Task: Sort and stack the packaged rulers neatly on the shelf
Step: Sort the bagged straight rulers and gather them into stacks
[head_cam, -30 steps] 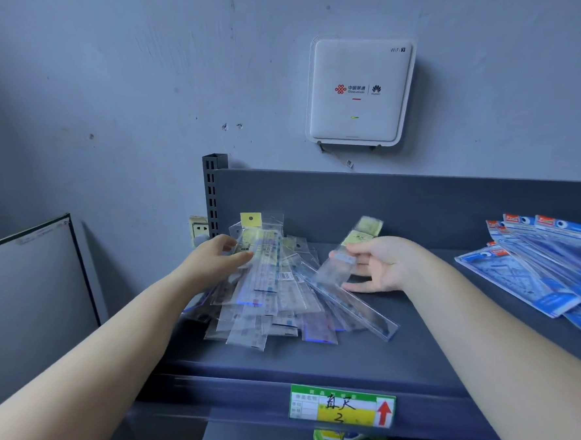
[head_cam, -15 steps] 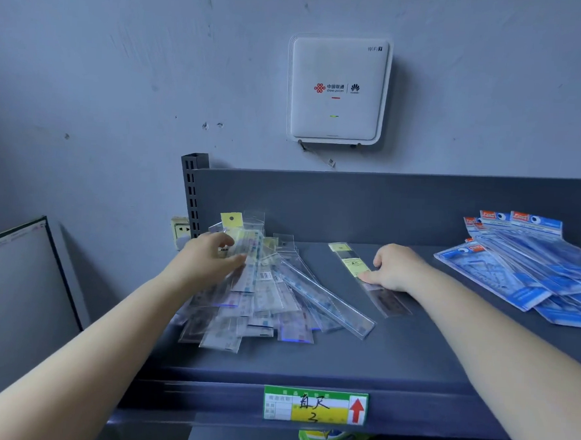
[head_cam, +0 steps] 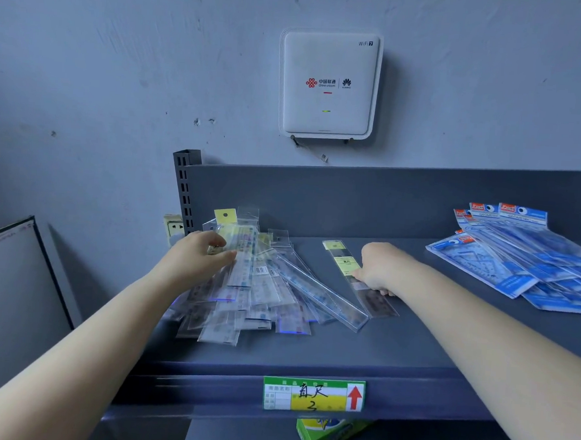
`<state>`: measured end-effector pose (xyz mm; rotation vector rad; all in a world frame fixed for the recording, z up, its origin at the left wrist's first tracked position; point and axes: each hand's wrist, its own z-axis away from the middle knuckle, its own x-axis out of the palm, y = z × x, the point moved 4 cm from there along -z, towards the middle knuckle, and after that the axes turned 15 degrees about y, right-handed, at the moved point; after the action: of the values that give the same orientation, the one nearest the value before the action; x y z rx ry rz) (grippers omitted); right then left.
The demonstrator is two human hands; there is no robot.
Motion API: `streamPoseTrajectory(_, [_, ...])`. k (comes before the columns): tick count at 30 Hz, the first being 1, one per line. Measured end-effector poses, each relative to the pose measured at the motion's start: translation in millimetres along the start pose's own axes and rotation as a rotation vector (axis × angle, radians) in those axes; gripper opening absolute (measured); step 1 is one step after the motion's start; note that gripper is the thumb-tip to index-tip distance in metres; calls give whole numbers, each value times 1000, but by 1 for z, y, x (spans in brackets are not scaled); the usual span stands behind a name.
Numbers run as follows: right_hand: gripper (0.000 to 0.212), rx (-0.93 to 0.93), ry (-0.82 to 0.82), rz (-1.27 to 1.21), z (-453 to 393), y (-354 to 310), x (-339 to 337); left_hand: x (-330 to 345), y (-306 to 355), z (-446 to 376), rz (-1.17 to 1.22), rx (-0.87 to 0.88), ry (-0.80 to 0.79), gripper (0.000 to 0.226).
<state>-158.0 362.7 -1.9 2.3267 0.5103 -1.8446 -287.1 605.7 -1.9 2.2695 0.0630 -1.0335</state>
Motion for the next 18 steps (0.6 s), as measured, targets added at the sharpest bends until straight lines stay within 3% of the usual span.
streamPoseTrajectory(2, [23,-56,17,-19,4,-4,-6,-1,-1,1,3,-5,0,38])
streamPoseTrajectory(5, [60,-177,-92,-201,16,-18,-7,-2,-1,1,18,-13,0,37])
streamPoseTrajectory(8, [72,-242,-166,-282,26,-32,0,-3,3,4,39,-27,-28,39])
streamPoseTrajectory(12, [58,-190,-196,-404,30,-35,4,-10,12,7,-80,25,-66,49])
streamPoseTrajectory(18, [38,-143,-85,-681,34,-27,-6,-7,17,16,-250,61,-97,65])
